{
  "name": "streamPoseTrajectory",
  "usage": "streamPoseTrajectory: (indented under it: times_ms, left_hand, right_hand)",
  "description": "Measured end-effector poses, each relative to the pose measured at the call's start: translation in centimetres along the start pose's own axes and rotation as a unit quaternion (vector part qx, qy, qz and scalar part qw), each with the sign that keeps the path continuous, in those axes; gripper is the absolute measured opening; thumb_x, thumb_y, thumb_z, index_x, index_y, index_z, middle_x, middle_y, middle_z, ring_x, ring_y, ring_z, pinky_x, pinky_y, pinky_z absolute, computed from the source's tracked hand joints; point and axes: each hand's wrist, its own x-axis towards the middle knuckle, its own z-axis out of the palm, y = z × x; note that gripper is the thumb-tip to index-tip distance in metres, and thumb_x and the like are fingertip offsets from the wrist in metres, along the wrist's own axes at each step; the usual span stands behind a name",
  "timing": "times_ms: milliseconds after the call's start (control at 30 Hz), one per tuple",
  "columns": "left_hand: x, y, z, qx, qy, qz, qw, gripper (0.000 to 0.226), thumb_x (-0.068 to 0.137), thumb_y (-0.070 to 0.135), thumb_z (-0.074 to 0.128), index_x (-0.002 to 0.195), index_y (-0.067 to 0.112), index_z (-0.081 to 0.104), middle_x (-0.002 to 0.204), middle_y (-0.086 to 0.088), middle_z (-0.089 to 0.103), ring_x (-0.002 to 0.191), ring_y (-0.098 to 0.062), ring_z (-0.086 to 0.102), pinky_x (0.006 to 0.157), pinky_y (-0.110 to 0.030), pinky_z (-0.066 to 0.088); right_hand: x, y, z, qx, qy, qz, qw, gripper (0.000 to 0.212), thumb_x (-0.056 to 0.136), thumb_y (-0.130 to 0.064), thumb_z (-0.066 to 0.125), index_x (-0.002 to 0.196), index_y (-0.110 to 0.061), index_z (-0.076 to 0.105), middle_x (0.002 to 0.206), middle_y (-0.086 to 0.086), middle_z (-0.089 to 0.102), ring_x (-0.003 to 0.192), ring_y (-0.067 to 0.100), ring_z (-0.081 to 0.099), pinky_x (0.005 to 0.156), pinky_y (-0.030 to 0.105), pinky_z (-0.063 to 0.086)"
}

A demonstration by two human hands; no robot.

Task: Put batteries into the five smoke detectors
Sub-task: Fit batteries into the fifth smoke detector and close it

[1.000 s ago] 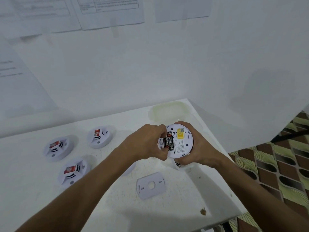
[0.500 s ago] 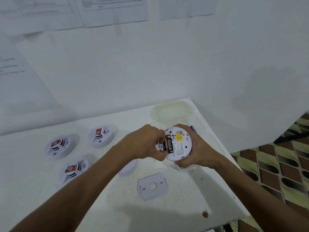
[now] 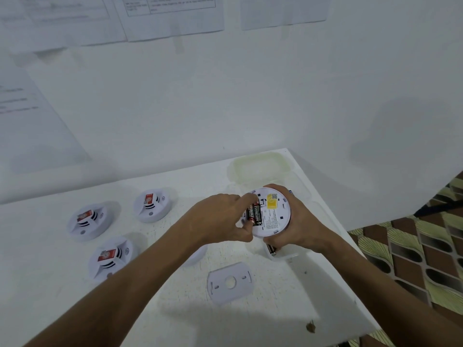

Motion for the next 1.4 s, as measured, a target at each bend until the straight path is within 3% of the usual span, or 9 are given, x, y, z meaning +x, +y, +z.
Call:
streamPoseTrajectory:
  times_ms: [67, 200, 367, 600, 833, 967, 1067, 1133, 1400]
  left_hand:
    - [0.1, -0.7, 0.7, 0.017, 0.042, 0.047, 0.998, 0.05, 0.09, 0.037, 0.048, 0.138, 0.024, 0.047, 0.091, -0.002, 0.066, 0.063, -0.016, 0.049, 0.055, -0.021, 0.037]
    - [0.3, -1.1, 1.1, 0.042, 0.083, 0.099, 0.991, 0.04, 0.086, 0.034, 0.039, 0.113, 0.024, 0.067, 0.062, 0.003, 0.058, 0.038, -0.017, 0.044, 0.035, -0.019, 0.034]
    - [1.4, -0.3, 1.0, -0.009, 0.126, 0.124, 0.984, 0.037, 0.083, 0.027, 0.043, 0.103, 0.018, 0.073, 0.069, 0.001, 0.059, 0.045, -0.016, 0.05, 0.039, -0.018, 0.034]
    - [3.5, 1.4, 0.5, -0.112, 0.116, 0.101, 0.982, 0.036, 0.082, 0.027, 0.047, 0.099, 0.012, 0.075, 0.075, -0.002, 0.067, 0.063, -0.01, 0.057, 0.052, -0.021, 0.047]
    - [5.9, 2.9, 0.9, -0.201, 0.178, 0.013, 0.963, 0.016, 0.083, 0.021, 0.069, 0.097, 0.013, 0.075, 0.077, 0.0, 0.069, 0.07, -0.008, 0.057, 0.059, -0.007, 0.042]
    - [7.2, 4.3, 0.3, -0.264, 0.226, -0.07, 0.935, 0.011, 0.081, 0.011, 0.073, 0.091, 0.01, 0.073, 0.069, 0.008, 0.065, 0.064, -0.006, 0.061, 0.057, -0.01, 0.047]
    - [8.1, 4.2, -0.1, -0.338, 0.277, -0.127, 0.89, 0.012, 0.079, 0.007, 0.074, 0.09, 0.012, 0.072, 0.071, 0.004, 0.068, 0.063, -0.009, 0.065, 0.059, -0.018, 0.052]
    - [8.5, 3.3, 0.2, -0.325, 0.288, -0.164, 0.886, 0.014, 0.08, 0.01, 0.074, 0.093, 0.013, 0.07, 0.074, 0.003, 0.069, 0.064, -0.013, 0.067, 0.058, -0.025, 0.056]
    - [10.5, 1.8, 3.2, -0.321, 0.116, -0.29, 0.894, 0.004, 0.085, 0.015, 0.068, 0.086, 0.011, 0.068, 0.074, 0.001, 0.073, 0.06, -0.012, 0.071, 0.051, -0.024, 0.054]
  right_hand:
    - [0.1, 0.3, -0.3, 0.009, 0.006, 0.004, 1.0, 0.086, 0.054, 0.002, 0.081, 0.128, -0.026, 0.048, 0.113, -0.021, 0.062, 0.108, 0.004, 0.06, 0.085, 0.018, 0.052]
    - [0.4, 0.5, -0.9, 0.022, 0.029, 0.009, 0.999, 0.09, 0.051, -0.013, 0.087, 0.132, -0.025, 0.049, 0.121, -0.005, 0.061, 0.113, 0.015, 0.06, 0.089, 0.03, 0.055]
    - [0.6, 0.6, -2.0, 0.034, 0.043, 0.003, 0.999, 0.091, 0.052, -0.006, 0.085, 0.134, -0.018, 0.048, 0.121, -0.002, 0.062, 0.113, 0.017, 0.061, 0.087, 0.031, 0.056]
    - [0.4, 1.1, -4.2, 0.041, 0.045, -0.004, 0.998, 0.089, 0.055, -0.004, 0.086, 0.133, -0.02, 0.048, 0.123, -0.004, 0.061, 0.116, 0.019, 0.06, 0.088, 0.029, 0.054]
    - [0.3, 1.6, -7.0, 0.056, 0.037, -0.012, 0.998, 0.086, 0.055, -0.001, 0.084, 0.13, -0.023, 0.049, 0.117, -0.012, 0.063, 0.11, 0.011, 0.061, 0.082, 0.024, 0.054]
    - [0.1, 2.4, -9.0, 0.038, 0.031, -0.017, 0.999, 0.086, 0.054, -0.001, 0.084, 0.129, -0.025, 0.049, 0.115, -0.016, 0.063, 0.109, 0.009, 0.062, 0.081, 0.021, 0.054]
    - [-0.2, 3.0, -11.0, 0.035, 0.038, -0.014, 0.999, 0.089, 0.051, -0.013, 0.088, 0.13, -0.025, 0.049, 0.117, -0.012, 0.063, 0.111, 0.012, 0.062, 0.083, 0.025, 0.056]
    - [-0.5, 3.4, -12.3, 0.044, 0.039, -0.006, 0.998, 0.091, 0.049, -0.018, 0.089, 0.13, -0.027, 0.049, 0.117, -0.011, 0.065, 0.112, 0.014, 0.063, 0.082, 0.028, 0.057]
    - [-1.6, 4.8, -15.3, 0.057, 0.04, 0.003, 0.998, 0.088, 0.052, -0.006, 0.088, 0.129, -0.027, 0.051, 0.117, -0.013, 0.066, 0.111, 0.007, 0.063, 0.08, 0.023, 0.056]
